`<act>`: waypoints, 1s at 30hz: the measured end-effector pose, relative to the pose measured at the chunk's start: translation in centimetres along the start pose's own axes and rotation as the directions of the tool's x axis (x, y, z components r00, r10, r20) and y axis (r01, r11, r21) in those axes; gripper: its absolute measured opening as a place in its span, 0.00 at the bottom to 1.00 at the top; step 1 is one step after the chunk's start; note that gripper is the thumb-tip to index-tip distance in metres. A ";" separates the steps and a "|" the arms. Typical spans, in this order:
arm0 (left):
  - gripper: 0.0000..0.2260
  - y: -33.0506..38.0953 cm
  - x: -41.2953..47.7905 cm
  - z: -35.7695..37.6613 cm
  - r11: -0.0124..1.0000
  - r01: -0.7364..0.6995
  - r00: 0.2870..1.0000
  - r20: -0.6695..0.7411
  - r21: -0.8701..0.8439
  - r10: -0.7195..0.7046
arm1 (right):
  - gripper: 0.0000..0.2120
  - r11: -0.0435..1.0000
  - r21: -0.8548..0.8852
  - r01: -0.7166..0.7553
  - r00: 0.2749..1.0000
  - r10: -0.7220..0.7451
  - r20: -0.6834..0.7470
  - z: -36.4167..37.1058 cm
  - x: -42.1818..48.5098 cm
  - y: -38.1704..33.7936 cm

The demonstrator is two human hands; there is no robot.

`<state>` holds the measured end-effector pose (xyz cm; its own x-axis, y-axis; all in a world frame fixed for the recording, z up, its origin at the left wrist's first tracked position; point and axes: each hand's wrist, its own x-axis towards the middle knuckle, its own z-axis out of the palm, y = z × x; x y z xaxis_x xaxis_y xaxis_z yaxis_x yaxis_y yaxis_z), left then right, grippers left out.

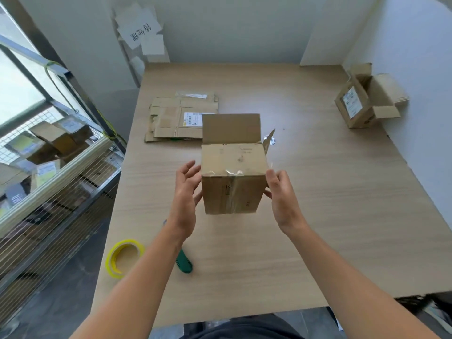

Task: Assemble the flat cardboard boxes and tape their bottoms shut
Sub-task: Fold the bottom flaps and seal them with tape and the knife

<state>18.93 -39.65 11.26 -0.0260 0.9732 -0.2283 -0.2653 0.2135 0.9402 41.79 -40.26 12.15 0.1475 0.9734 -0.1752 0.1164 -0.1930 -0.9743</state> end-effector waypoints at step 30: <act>0.48 -8.2 -5.1 -2.2 0.785 0.148 0.961 0.100 0.601 -0.257 | 0.25 0.948 -0.026 -0.316 0.946 0.317 0.071 -0.9 -8.2 9.2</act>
<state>19.12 -46.52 4.17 0.1396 0.8889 -0.4363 0.3670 0.3628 0.8566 42.53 -50.16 4.72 0.1064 0.8683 -0.4845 0.0895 -0.4937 -0.8650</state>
